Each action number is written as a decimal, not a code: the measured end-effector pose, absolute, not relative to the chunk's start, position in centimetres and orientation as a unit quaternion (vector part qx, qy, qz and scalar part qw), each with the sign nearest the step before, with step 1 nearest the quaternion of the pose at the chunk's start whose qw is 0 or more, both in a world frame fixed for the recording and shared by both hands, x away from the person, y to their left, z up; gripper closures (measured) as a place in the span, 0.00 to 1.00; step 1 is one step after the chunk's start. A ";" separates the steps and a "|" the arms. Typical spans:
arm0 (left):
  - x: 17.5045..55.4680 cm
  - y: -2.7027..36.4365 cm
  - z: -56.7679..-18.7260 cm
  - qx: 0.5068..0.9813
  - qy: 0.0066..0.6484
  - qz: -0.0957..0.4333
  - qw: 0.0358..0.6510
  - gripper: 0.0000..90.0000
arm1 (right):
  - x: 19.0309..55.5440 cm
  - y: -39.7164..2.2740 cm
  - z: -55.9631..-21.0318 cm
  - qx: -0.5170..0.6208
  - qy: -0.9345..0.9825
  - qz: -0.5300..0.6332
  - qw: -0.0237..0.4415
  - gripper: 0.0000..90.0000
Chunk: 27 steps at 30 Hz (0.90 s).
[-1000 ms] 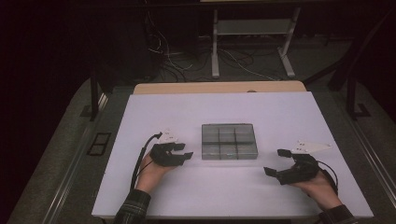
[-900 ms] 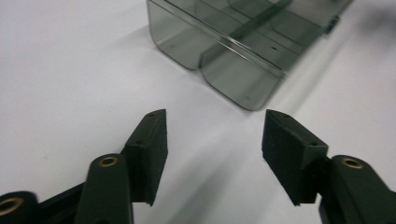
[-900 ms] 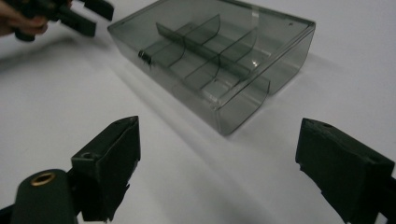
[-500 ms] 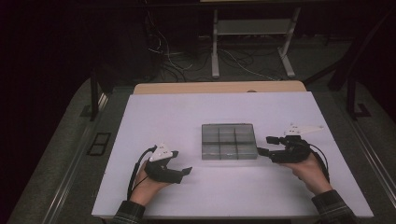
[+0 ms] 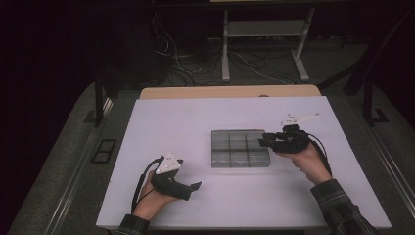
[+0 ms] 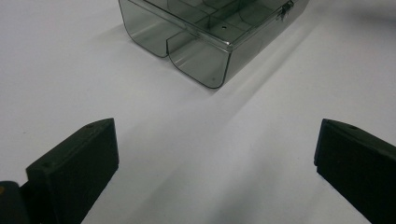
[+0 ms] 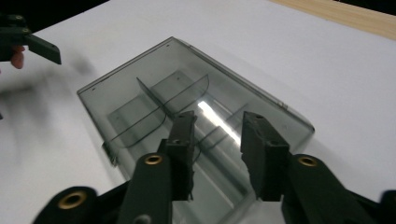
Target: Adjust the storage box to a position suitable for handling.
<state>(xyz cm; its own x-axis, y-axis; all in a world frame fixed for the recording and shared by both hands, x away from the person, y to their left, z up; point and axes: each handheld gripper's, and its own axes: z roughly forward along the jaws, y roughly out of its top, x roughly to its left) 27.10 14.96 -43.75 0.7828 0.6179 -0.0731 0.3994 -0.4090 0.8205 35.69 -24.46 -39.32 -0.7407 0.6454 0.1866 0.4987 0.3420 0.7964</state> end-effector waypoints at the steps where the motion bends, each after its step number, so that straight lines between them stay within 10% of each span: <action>1: 27.1 14.9 -43.7 0.833 0.304 0.124 0.446 0.00 | 36.0 -24.1 -39.2 0.351 0.817 0.451 0.080 0.75; 12: 27.1 14.7 -43.7 0.833 0.309 0.124 0.442 0.00 | 39.9 -20.8 -38.2 0.343 0.829 0.434 0.077 0.98; 27: 27.1 14.6 -43.8 0.833 0.307 0.123 0.444 0.00 | 44.0 -18.2 -39.4 0.371 0.837 0.398 0.063 0.99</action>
<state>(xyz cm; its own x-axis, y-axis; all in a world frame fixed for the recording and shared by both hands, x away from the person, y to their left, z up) 27.12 14.56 -43.77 0.7807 0.6213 -0.0671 0.4022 -0.4173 0.8149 43.99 -18.16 -39.43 -0.7166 0.6713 0.1894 0.5702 0.4075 0.7133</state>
